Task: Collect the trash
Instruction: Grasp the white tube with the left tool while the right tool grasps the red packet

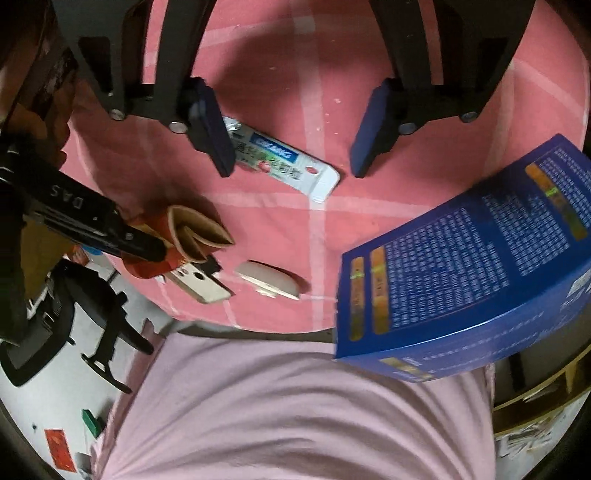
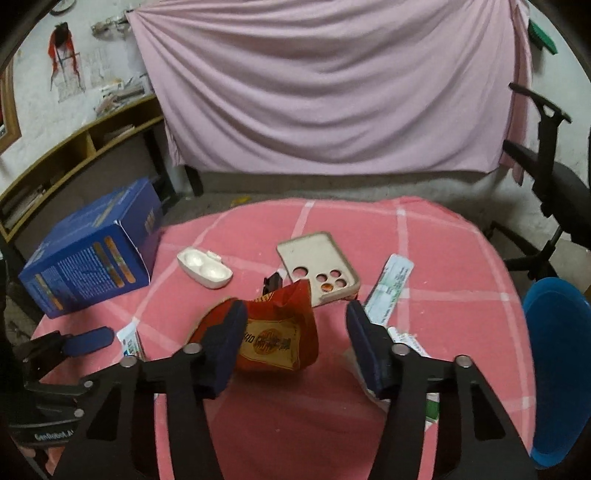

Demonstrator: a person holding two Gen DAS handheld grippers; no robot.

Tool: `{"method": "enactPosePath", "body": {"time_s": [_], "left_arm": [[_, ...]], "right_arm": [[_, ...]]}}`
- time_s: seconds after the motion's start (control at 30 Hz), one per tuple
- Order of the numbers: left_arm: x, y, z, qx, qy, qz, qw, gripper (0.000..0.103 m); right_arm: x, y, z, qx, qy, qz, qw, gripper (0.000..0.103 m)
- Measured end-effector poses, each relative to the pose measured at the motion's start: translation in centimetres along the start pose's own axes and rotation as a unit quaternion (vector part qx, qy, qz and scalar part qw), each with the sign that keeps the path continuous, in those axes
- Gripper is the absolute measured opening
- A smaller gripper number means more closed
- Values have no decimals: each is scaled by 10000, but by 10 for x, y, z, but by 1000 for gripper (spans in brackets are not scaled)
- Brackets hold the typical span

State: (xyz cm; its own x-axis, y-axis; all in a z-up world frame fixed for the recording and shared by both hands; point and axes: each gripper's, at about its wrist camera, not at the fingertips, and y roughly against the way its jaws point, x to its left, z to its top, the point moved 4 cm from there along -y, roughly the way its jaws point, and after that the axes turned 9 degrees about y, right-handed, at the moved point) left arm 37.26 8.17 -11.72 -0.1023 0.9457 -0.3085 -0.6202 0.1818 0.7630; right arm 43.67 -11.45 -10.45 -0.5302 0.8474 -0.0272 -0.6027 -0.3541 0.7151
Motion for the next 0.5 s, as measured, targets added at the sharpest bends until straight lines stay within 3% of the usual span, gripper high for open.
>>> {"method": "enactPosePath", "body": {"time_s": [0.2,0.37,0.5], "left_arm": [[-5,-4,0,36,-123,12,9999,39],[-9,-6,2,34,-133,4,9999,24],[-12,-7,3,15,-158,-29,9999,13]], "right_arm": [[-1,0,-5,157,9,181,9997,24],[0,8,-8,75,52,325,9994,14],[4,18,-13,-7,192,371,9991,13]]}}
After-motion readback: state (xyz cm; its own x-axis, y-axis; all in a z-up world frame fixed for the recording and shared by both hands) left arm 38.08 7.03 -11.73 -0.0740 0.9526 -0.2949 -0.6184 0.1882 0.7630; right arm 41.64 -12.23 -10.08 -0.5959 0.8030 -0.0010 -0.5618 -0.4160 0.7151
